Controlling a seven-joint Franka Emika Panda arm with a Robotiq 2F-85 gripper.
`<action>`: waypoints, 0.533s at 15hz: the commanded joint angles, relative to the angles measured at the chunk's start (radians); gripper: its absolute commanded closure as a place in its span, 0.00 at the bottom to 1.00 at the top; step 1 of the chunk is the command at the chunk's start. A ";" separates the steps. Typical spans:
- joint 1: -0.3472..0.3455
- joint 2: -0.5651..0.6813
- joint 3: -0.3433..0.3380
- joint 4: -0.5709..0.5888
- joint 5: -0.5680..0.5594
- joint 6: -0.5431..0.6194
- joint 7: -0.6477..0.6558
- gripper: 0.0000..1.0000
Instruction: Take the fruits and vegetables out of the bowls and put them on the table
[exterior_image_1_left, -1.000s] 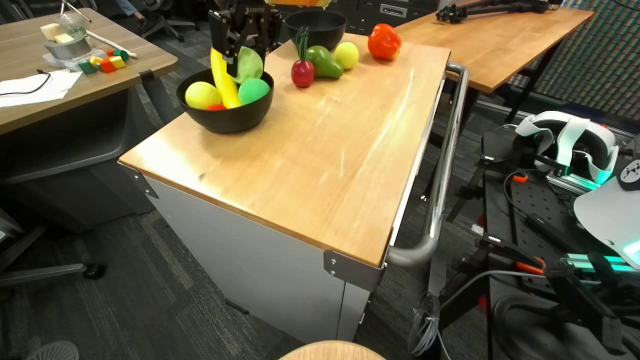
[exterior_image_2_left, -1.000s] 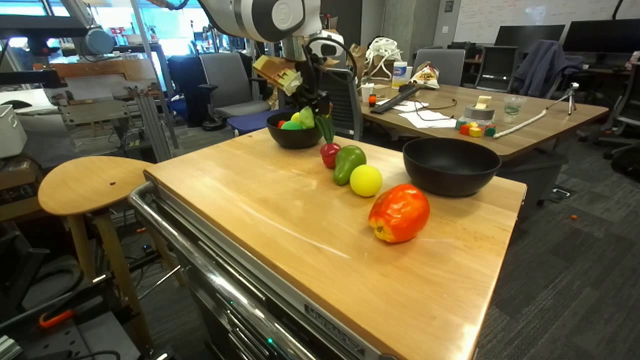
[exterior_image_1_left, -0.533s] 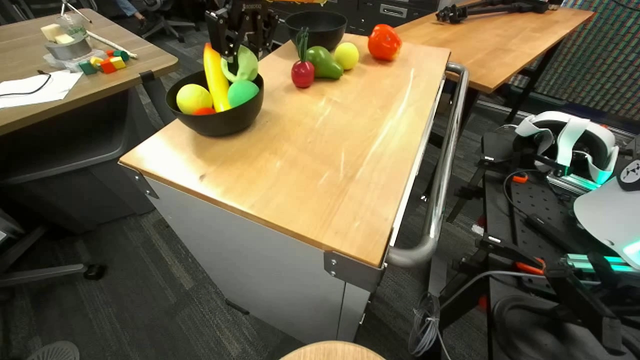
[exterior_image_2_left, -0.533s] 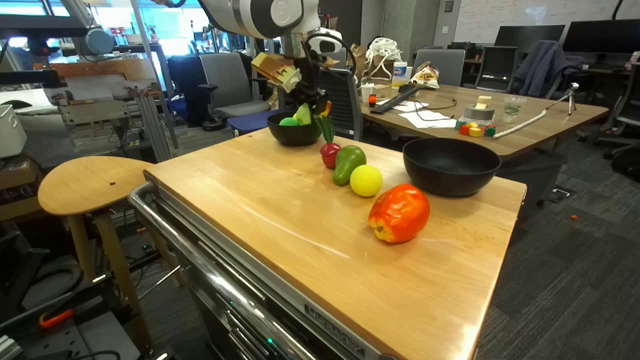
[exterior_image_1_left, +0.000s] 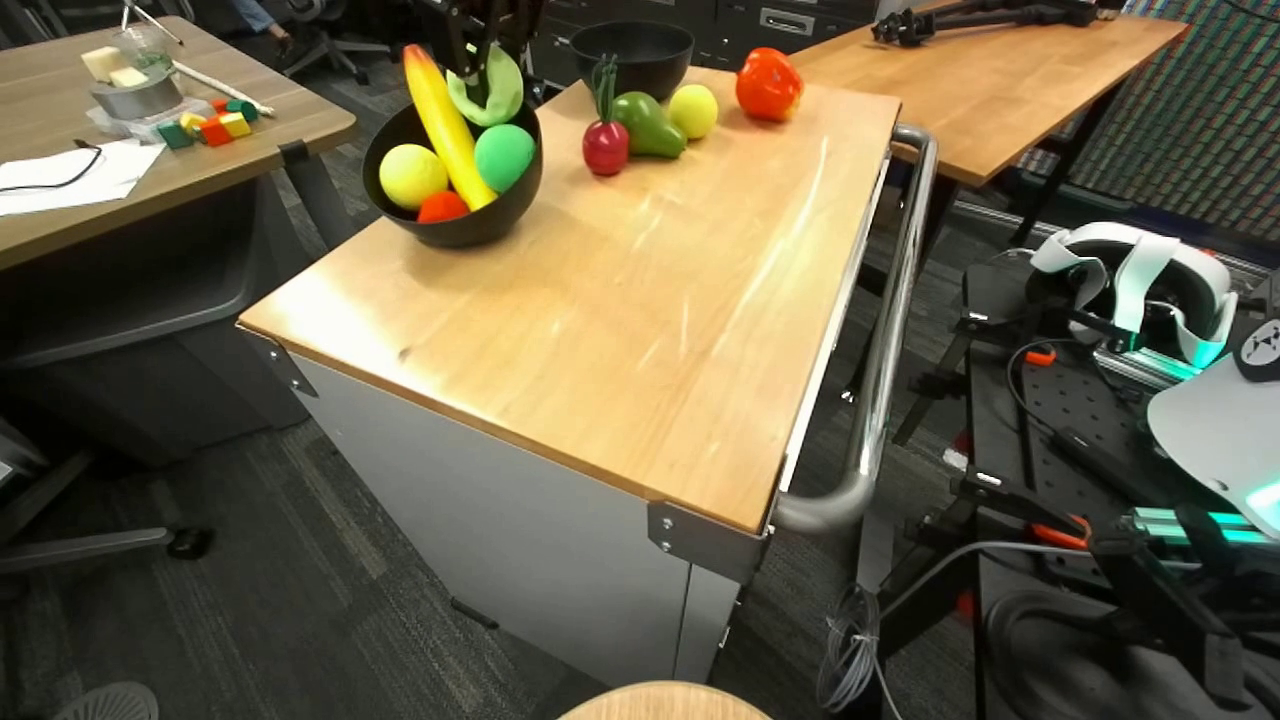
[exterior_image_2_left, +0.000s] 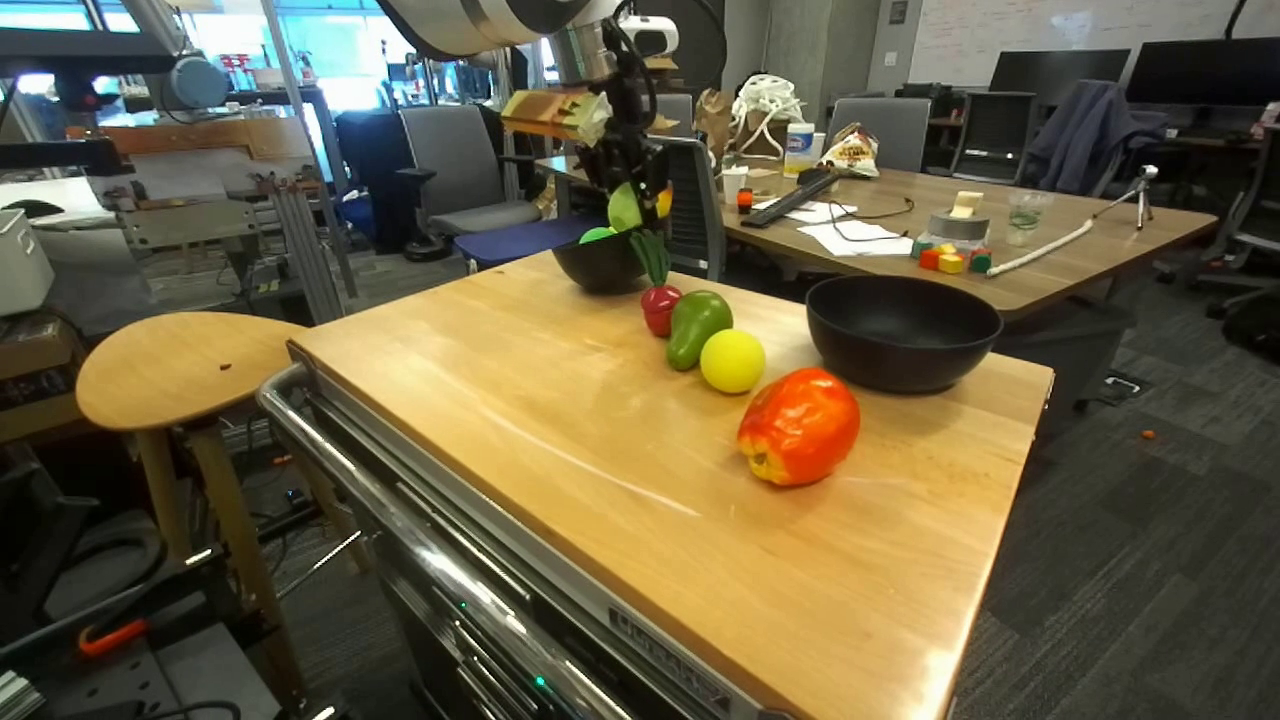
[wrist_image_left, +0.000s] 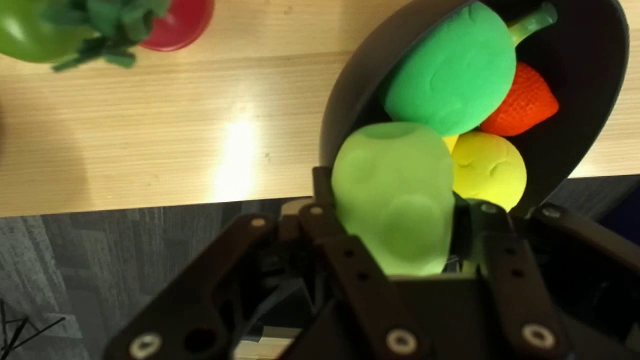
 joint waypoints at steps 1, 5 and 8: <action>0.009 -0.022 -0.025 -0.025 -0.045 -0.024 0.042 0.83; -0.014 -0.003 -0.006 -0.036 0.021 -0.051 0.026 0.83; -0.011 0.000 -0.006 -0.046 0.029 -0.069 0.033 0.33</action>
